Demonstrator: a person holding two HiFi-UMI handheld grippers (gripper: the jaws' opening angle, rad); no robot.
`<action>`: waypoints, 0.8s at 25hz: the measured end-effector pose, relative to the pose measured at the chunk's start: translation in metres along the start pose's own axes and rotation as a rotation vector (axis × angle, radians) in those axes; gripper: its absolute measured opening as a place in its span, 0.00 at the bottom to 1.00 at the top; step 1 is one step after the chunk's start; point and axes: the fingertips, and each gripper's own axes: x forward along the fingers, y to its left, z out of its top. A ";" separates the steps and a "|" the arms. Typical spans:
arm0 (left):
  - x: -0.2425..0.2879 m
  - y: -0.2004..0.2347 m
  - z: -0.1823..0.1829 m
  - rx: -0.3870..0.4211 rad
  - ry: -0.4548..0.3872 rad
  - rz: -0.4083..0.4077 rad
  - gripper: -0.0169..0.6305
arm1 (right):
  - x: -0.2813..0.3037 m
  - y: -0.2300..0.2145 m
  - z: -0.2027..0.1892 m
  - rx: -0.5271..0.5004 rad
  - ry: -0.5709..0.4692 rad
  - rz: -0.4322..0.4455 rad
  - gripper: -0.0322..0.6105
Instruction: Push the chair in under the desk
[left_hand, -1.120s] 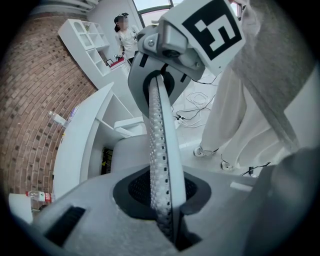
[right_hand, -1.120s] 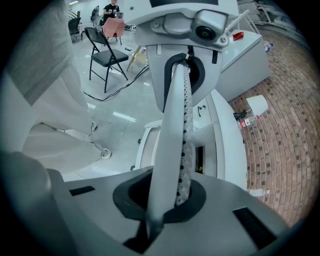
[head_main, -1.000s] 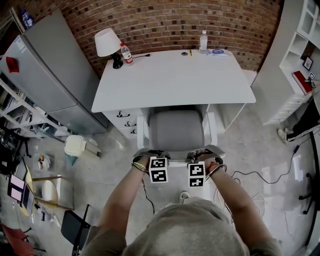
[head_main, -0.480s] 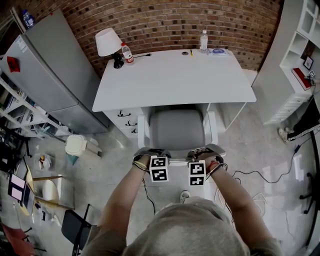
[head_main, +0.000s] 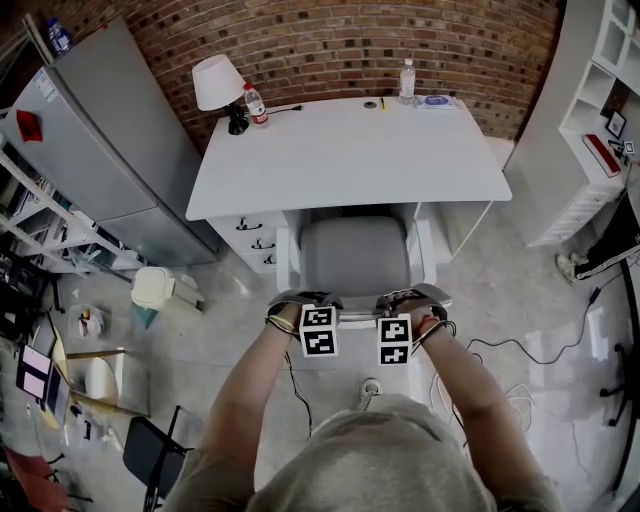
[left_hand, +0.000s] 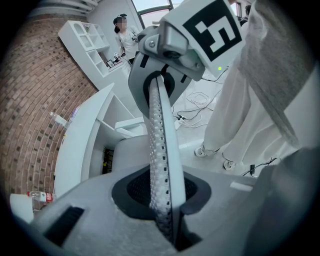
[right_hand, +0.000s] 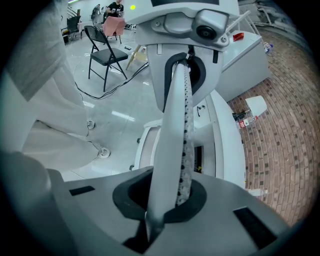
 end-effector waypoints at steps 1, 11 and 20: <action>0.000 0.000 0.000 0.000 -0.001 0.004 0.11 | 0.000 0.000 0.000 0.001 -0.001 -0.001 0.07; -0.001 0.005 -0.001 -0.054 -0.012 0.005 0.20 | 0.002 0.000 -0.001 0.030 0.018 0.022 0.07; -0.007 0.010 0.001 -0.105 -0.014 0.022 0.26 | 0.000 -0.004 -0.001 0.097 0.009 0.003 0.21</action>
